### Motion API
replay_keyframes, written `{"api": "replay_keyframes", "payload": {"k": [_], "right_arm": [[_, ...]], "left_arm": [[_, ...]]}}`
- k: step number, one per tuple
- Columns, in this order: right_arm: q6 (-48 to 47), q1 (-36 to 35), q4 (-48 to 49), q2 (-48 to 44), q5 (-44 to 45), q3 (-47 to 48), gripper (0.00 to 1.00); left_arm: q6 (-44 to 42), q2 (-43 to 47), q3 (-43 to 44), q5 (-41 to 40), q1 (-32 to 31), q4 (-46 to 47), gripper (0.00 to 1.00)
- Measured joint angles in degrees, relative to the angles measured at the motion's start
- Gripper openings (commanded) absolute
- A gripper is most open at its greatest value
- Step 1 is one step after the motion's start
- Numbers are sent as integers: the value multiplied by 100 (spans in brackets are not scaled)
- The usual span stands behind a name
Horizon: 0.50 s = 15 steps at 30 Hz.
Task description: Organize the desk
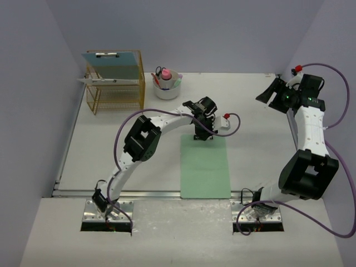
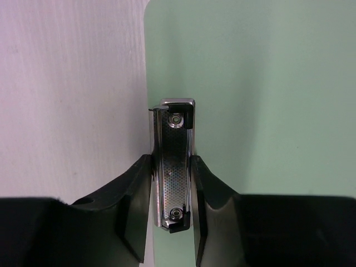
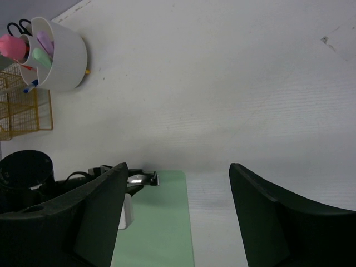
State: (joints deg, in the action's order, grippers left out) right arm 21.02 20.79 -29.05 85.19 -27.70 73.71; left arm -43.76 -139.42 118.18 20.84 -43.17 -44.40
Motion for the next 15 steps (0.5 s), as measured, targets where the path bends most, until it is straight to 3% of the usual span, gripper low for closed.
{"api": "replay_keyframes", "payload": {"k": [5, 10, 15], "right_arm": [[35, 10, 28, 0, -105, 0, 73], [139, 10, 58, -2, -191, 0, 73], [211, 10, 86, -2, -251, 0, 73]], "left_arm": [[80, 751, -487, -745, 18, -49, 0], [-16, 2387, -1293, -1521, 146, 694, 0], [-244, 3688, -1427, -2020, 422, 1323, 0]]}}
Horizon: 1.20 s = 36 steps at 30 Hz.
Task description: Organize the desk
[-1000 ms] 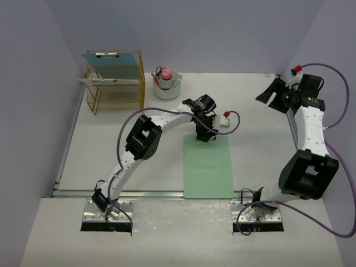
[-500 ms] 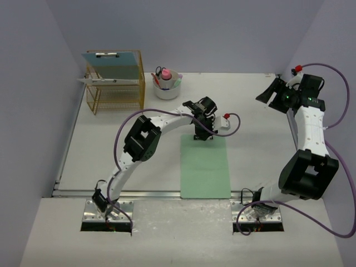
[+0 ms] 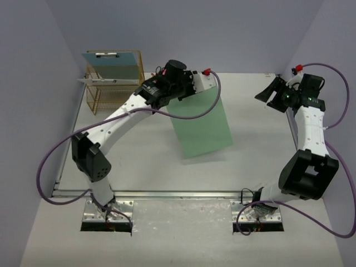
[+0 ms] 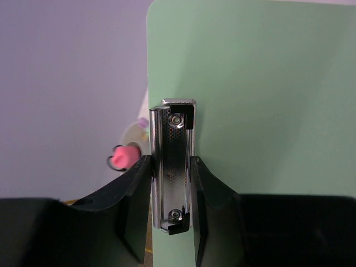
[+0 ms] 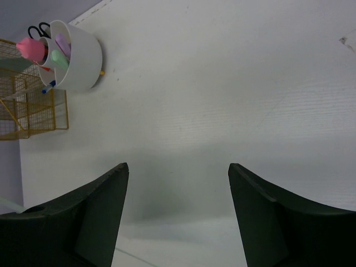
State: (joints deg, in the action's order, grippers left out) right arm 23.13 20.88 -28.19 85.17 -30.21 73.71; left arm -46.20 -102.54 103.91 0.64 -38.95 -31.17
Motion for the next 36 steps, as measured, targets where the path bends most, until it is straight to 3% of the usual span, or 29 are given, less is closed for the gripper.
{"api": "replay_keyframes", "payload": {"k": [4, 9, 21, 27, 36], "right_arm": [[46, 0, 73, 0, -5, 0, 73], [98, 0, 118, 0, -13, 0, 73], [244, 0, 116, 13, -40, 0, 73], [266, 0, 114, 58, -44, 0, 73], [280, 0, 87, 120, -45, 2, 73]], "left_arm": [[-173, 801, -243, -77, 348, 363, 0], [-619, 1844, -1168, -33, 706, 509, 0], [-2772, 4628, -4376, 18, 1044, 1683, 0], [-3676, 5209, -5127, 178, 1649, 2551, 0], [-4483, 5079, -5194, 1204, 3179, 3584, 0]]}}
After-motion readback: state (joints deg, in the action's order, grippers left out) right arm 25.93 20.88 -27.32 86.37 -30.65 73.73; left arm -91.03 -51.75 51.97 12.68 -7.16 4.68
